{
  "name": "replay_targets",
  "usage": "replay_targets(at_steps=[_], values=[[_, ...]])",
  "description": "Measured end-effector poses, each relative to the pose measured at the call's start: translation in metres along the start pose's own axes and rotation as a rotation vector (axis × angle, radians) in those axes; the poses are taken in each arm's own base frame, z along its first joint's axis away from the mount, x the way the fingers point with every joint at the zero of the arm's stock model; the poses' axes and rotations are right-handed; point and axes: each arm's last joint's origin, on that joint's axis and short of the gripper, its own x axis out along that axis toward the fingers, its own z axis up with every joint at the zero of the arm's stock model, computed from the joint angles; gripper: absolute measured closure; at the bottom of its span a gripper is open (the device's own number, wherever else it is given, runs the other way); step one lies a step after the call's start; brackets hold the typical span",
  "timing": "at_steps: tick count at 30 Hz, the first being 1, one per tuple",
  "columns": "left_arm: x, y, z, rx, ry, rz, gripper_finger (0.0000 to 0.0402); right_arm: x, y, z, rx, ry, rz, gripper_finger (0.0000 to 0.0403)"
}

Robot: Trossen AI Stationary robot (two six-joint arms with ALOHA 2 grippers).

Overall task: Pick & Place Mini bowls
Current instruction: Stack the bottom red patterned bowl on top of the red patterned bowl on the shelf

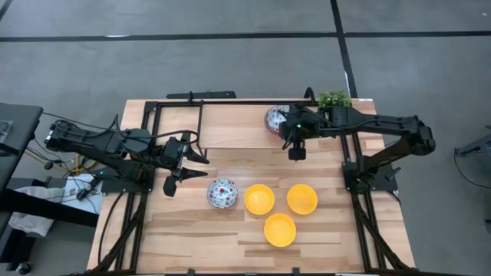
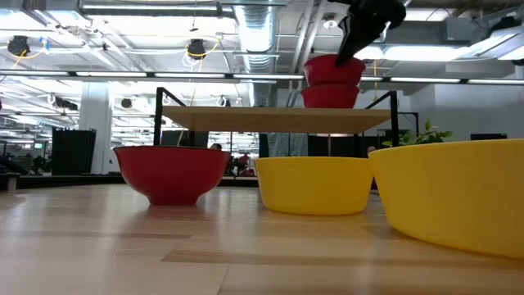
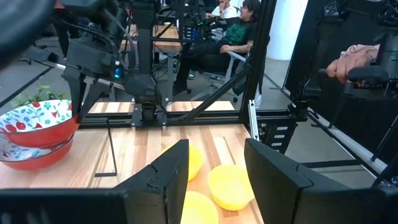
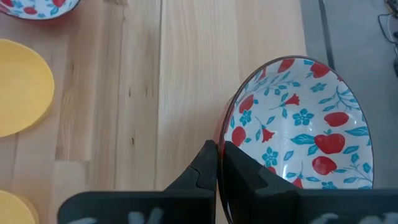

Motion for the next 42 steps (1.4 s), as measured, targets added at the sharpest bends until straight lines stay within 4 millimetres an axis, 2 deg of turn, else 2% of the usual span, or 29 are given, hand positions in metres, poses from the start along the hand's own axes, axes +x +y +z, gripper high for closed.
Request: replay_targets(at_steps=[6, 16, 42], values=[[0.000, 0.000, 0.000, 0.000, 0.001, 0.000, 0.0247, 0.001, -0.001, 0.000, -0.015, 0.000, -0.003, 0.0399], [0.000, 0.000, 0.000, 0.000, 0.000, 0.000, 0.0247, 0.004, -0.014, -0.005, 0.005, 0.012, -0.014, 0.0398], [0.000, 0.000, 0.000, 0.001, 0.001, 0.000, 0.0247, 0.004, -0.014, -0.005, 0.010, -0.001, 0.019, 0.0396]])
